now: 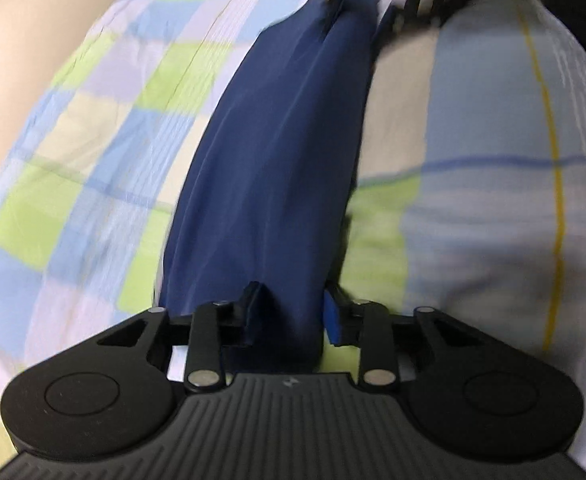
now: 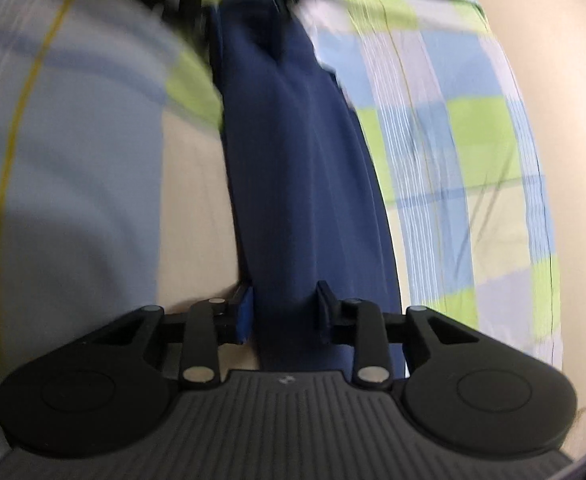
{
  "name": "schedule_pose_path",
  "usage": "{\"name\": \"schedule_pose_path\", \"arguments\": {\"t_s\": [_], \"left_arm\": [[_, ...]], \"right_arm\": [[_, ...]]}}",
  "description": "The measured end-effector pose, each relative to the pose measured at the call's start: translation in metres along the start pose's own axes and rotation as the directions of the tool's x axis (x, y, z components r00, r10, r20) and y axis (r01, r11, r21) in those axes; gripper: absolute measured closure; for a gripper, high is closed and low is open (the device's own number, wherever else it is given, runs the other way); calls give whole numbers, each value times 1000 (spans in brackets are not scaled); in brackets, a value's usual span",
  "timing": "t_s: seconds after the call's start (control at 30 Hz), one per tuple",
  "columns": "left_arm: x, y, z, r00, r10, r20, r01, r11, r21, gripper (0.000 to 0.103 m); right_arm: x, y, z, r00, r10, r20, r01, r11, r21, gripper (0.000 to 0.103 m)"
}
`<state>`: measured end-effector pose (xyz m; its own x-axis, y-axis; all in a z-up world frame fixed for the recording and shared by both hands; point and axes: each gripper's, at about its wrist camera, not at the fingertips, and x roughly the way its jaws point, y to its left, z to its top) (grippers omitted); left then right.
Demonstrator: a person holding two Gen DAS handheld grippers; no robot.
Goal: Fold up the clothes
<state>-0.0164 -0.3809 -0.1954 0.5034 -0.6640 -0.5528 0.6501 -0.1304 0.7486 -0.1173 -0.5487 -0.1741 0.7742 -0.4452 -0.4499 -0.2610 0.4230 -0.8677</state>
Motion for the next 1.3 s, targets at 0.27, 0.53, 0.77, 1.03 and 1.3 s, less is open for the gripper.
{"name": "schedule_pose_path", "arguments": {"t_s": [0.27, 0.53, 0.77, 1.03, 1.3], "left_arm": [[-2, -2, -1, 1000, -6, -21, 5, 1000, -18, 87], [-4, 7, -2, 1000, -13, -14, 12, 998, -62, 79], [-52, 27, -21, 999, 35, 14, -32, 985, -169, 64], [-96, 42, -56, 994, 108, -2, -104, 959, -265, 50], [-108, 55, -98, 988, 157, 10, -142, 914, -380, 50]], "right_arm": [[-15, -5, -33, 998, -58, -32, 59, 998, 26, 74], [-13, -17, -34, 988, 33, -154, 4, 973, 229, 75], [-63, -19, 22, 999, -40, -30, 46, 965, 257, 42], [-31, 6, 147, 982, 9, 190, -56, 968, 244, 38], [20, 32, 216, 995, 24, 97, -33, 995, 98, 38]]}}
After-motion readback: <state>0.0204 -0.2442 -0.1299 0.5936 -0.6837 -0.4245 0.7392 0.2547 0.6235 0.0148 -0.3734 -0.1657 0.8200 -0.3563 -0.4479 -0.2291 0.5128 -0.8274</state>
